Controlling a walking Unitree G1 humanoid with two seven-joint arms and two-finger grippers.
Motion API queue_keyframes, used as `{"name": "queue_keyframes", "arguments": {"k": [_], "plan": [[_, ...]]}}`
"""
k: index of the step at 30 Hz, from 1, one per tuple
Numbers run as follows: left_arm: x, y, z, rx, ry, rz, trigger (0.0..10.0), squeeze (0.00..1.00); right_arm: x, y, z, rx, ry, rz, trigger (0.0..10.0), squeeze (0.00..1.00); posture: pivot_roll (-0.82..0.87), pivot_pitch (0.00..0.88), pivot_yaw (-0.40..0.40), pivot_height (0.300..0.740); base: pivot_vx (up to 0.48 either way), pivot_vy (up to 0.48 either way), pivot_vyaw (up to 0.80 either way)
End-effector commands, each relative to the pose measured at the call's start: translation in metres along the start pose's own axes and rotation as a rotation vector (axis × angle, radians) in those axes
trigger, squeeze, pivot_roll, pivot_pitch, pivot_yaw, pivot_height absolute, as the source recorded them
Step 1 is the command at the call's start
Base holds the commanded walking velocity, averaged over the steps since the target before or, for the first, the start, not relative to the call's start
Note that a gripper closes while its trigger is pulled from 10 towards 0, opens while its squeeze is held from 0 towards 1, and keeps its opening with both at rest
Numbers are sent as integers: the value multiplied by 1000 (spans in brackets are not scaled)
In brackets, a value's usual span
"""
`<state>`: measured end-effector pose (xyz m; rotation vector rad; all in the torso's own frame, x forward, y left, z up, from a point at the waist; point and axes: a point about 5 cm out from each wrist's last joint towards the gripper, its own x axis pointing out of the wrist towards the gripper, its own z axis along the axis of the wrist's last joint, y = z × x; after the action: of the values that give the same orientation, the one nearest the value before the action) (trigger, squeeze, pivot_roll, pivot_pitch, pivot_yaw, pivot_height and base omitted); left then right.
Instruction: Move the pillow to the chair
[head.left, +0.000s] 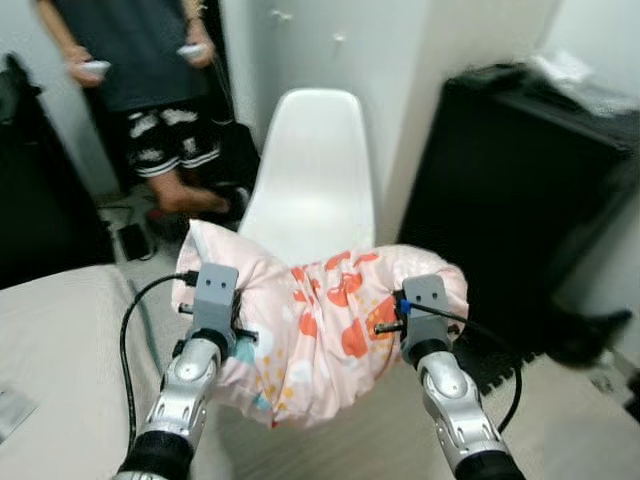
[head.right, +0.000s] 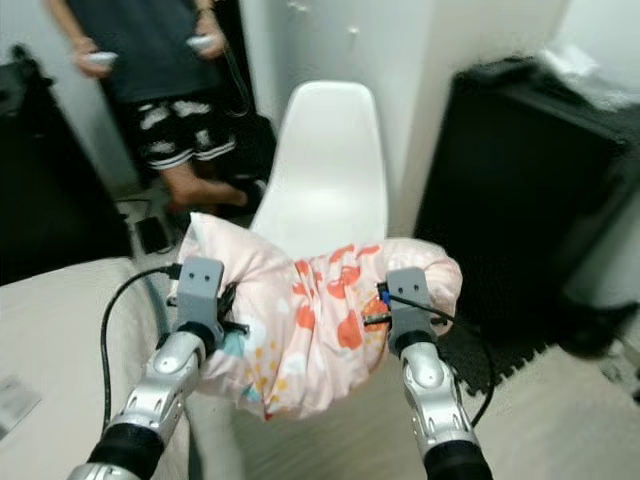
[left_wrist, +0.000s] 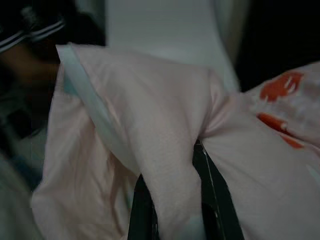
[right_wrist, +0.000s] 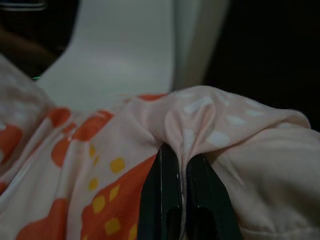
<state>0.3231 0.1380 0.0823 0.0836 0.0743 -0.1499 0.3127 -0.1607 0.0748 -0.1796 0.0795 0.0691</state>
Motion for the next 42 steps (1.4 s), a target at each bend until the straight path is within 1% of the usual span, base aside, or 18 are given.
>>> {"name": "queue_keyframes", "arguments": {"k": [1, 15, 19, 22, 28, 34, 42], "plan": [[3, -4, 7, 20, -33, -28, 10000, 0, 4, 5, 13, 12, -64, 17, 10000, 0, -12, 54, 30, 740, 0, 0, -800], [3, -8, 7, 28, -29, -48, 10000, 0, 3, 3, 9, 35, -40, 0, 10000, 0, -10, 50, 36, 740, 0, 0, -800], [2, -9, 2, 29, -8, -59, 10000, 0, 3, 4, 6, 39, -30, -1, 10000, 0, -7, 43, 34, 740, 0, 0, -800], [1, -9, -4, 34, 21, -60, 10000, 0, 2, 4, -1, 43, -3, -3, 10000, 0, -4, 38, 30, 740, 0, 0, -800], [-2, -8, -10, 38, 40, -53, 10000, 0, -1, 5, -12, 40, 38, -1, 10000, 0, -3, 32, 24, 740, 0, 0, -800], [-3, -5, -18, 10, 91, -35, 10000, 0, -2, 5, -15, 37, 53, 3, 10000, 0, -4, 34, 20, 740, 0, 0, -800], [-1, -4, -20, 13, 127, -46, 10000, 0, 0, 6, -16, 43, 60, 4, 10000, 0, -4, 40, 16, 740, 0, 0, -800]]}}
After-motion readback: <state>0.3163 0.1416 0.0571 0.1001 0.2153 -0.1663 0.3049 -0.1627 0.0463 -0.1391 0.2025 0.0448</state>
